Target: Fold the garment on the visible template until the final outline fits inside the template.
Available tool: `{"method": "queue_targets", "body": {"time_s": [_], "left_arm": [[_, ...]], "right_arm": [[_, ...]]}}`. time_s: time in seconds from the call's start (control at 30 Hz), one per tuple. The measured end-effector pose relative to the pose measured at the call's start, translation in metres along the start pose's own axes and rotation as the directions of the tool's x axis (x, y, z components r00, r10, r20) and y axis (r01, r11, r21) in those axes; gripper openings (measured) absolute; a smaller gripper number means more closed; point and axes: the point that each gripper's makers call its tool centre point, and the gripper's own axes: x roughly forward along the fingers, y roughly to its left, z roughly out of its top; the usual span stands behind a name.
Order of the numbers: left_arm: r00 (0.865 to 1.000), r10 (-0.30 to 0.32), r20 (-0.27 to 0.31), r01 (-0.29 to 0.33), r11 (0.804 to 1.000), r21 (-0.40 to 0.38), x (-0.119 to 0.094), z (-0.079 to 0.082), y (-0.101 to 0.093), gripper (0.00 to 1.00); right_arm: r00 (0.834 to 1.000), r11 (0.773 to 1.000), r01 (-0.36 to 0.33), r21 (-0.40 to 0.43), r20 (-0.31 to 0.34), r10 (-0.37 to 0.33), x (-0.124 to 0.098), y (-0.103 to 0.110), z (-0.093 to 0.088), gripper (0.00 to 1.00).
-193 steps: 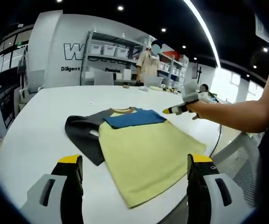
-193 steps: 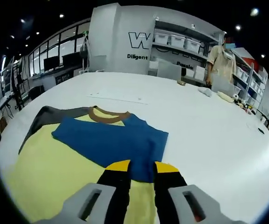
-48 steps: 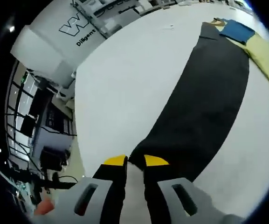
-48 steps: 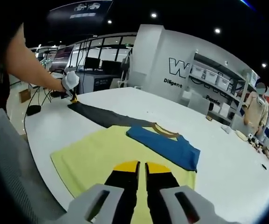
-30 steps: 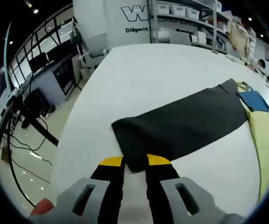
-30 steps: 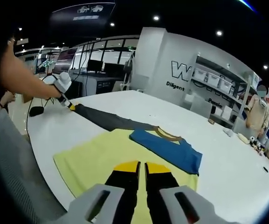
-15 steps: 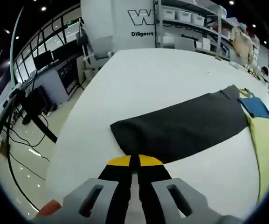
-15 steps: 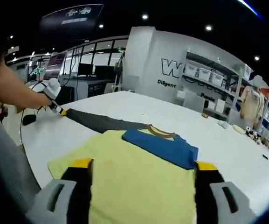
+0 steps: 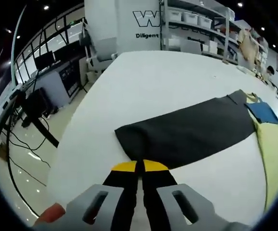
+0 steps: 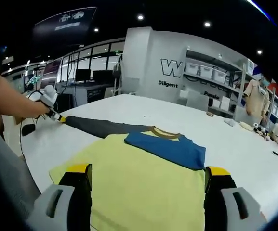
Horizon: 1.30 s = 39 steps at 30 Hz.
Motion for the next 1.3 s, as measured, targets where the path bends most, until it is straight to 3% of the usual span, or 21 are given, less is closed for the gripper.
{"method": "queue_targets", "body": {"time_s": [0.23,0.33,0.57,0.67,0.77,0.83,1.1,1.27,1.3], "left_arm": [[1.0,-0.003,0.03,0.003,1.0,-0.016,-0.009,0.015,0.003,0.0],[0.998,-0.007,0.059,0.009,1.0,-0.024,-0.014,0.03,0.002,0.0],[0.982,-0.055,0.181,0.084,0.984,-0.157,-0.026,0.074,-0.013,0.0],[0.977,-0.065,0.202,0.103,0.977,-0.184,-0.029,0.084,-0.019,0.0],[0.976,-0.069,0.206,0.106,0.979,-0.175,-0.026,0.088,-0.025,0.0],[0.981,-0.055,0.185,0.083,0.986,-0.147,-0.023,0.083,-0.023,0.0],[0.99,-0.027,0.138,0.052,0.982,-0.182,-0.022,0.068,-0.017,0.0],[0.974,-0.071,0.213,0.104,0.983,-0.15,-0.034,0.102,-0.039,0.0],[0.966,-0.097,0.24,0.132,0.982,-0.135,-0.037,0.116,-0.051,0.0]], "right_arm": [[1.0,1.0,-0.02,-0.008,-0.021,0.02,0.0,0.004,-0.005,0.98],[1.0,1.0,-0.022,-0.011,-0.016,0.022,0.0,0.005,-0.004,0.97],[0.999,0.999,-0.033,-0.014,-0.035,0.032,0.001,0.006,-0.007,0.97],[0.999,0.999,-0.035,-0.015,-0.039,0.034,0.0,0.006,-0.008,0.96],[0.999,0.999,-0.037,-0.013,-0.038,0.036,0.0,0.006,-0.008,0.96],[0.998,0.999,-0.038,-0.013,-0.042,0.037,0.0,0.006,-0.009,0.95],[0.997,0.999,-0.047,-0.007,-0.055,0.046,0.0,0.007,-0.011,0.93],[0.997,0.998,-0.055,-0.009,-0.058,0.054,0.0,0.008,-0.012,0.92],[0.996,0.998,-0.058,-0.01,-0.065,0.057,0.001,0.009,-0.013,0.92]]}}
